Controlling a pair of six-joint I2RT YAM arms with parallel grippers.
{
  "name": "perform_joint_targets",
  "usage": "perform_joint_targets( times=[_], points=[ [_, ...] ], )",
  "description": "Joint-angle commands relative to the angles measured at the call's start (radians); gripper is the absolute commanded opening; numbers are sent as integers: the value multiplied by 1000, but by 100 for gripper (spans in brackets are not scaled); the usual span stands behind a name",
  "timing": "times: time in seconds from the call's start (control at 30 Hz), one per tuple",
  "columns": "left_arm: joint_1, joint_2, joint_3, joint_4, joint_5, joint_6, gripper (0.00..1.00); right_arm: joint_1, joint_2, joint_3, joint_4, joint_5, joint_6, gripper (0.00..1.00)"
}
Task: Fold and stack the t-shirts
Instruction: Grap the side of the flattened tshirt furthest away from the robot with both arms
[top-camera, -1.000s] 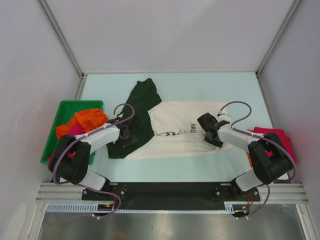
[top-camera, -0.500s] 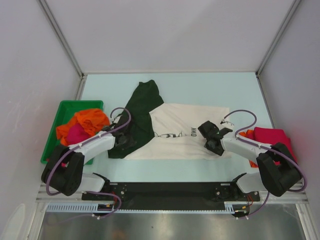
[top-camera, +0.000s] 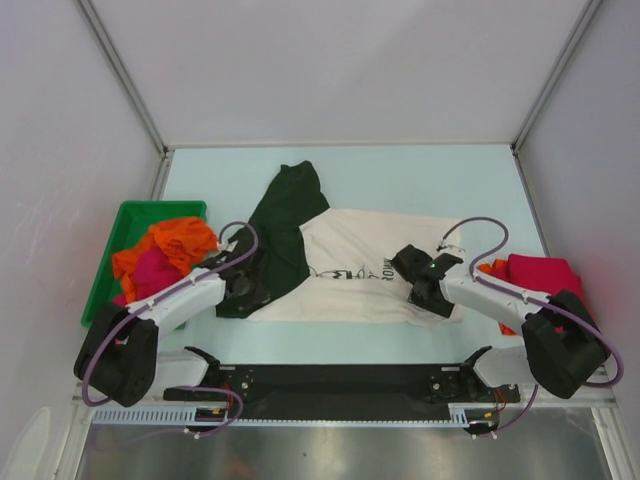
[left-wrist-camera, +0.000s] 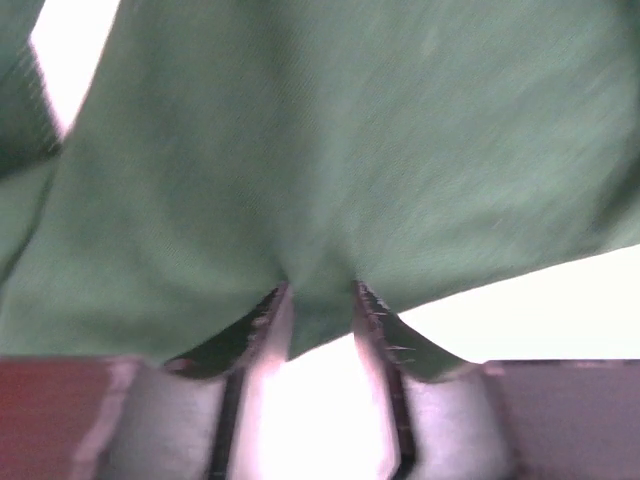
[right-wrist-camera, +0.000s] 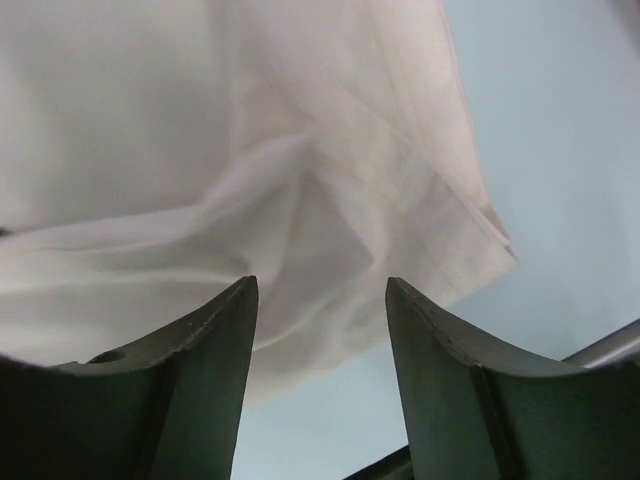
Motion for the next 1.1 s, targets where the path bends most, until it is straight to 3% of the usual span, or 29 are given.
perform_joint_targets(
  times=[0.0, 0.1, 0.2, 0.37, 0.57, 0.73, 1.07],
  points=[
    [-10, -113, 128, -163, -41, 24, 41, -24, 3, 240, -27, 126, -149, 62],
    [4, -55, 338, -157, -49, 87, 45, -73, 27, 388, 32, 136, -315, 69],
    [67, 64, 562, -138, 3, 150, 45, -144, 94, 569, 60, 91, -444, 70],
    [125, 475, 1001, -217, 25, 251, 40, -247, 211, 788, 63, 13, -579, 70],
    [148, 805, 1318, -132, 39, 309, 41, -296, 300, 816, 134, -68, -601, 68],
    [168, 1071, 1706, -224, 45, 383, 42, -287, 326, 746, 220, -104, -564, 67],
    [262, 1258, 1814, -144, 114, 315, 48, -265, 458, 756, 307, -102, -587, 66]
  ],
)
